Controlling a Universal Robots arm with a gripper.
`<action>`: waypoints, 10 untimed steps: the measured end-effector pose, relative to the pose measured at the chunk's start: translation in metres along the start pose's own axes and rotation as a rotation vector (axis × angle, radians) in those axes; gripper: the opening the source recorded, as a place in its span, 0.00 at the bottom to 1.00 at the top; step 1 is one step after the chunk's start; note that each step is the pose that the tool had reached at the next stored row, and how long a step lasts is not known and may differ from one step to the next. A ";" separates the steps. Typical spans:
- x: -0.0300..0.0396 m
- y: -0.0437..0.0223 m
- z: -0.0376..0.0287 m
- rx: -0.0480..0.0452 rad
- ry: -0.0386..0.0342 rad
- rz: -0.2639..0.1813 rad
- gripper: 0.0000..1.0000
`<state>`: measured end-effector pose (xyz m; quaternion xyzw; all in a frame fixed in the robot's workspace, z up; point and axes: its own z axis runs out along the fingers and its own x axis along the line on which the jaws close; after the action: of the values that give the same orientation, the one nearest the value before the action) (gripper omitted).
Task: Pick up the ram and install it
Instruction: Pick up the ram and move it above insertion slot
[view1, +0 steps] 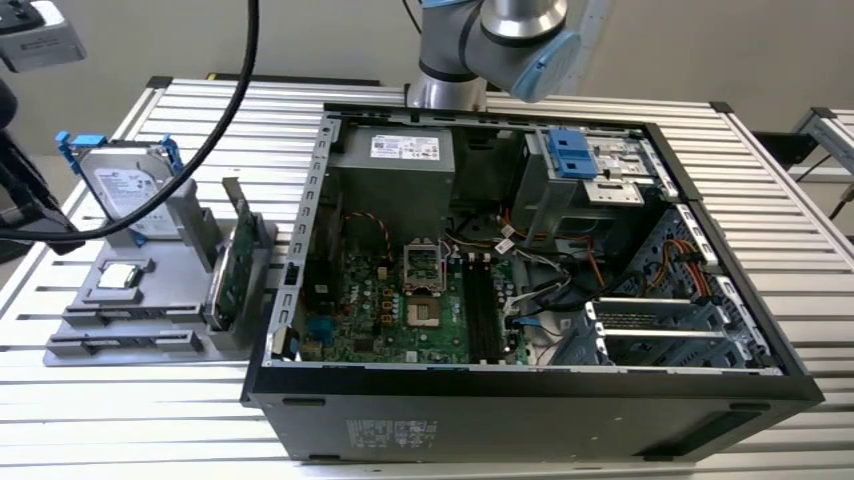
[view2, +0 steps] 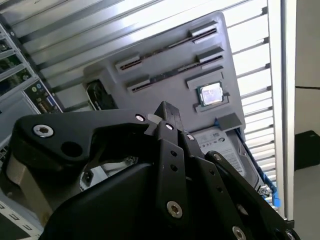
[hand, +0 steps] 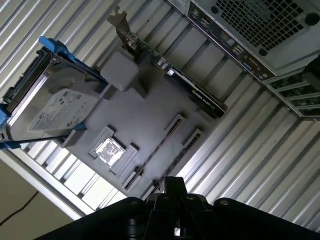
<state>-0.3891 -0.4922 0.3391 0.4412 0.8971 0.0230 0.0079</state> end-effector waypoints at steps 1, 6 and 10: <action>0.0000 -0.0001 0.0002 0.0000 -0.0007 0.014 0.00; 0.0002 -0.0003 0.0018 -0.0006 -0.0042 0.087 0.00; 0.0003 -0.0006 0.0030 -0.0009 -0.0070 0.145 0.00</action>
<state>-0.3896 -0.4922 0.3361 0.5051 0.8627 0.0224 0.0096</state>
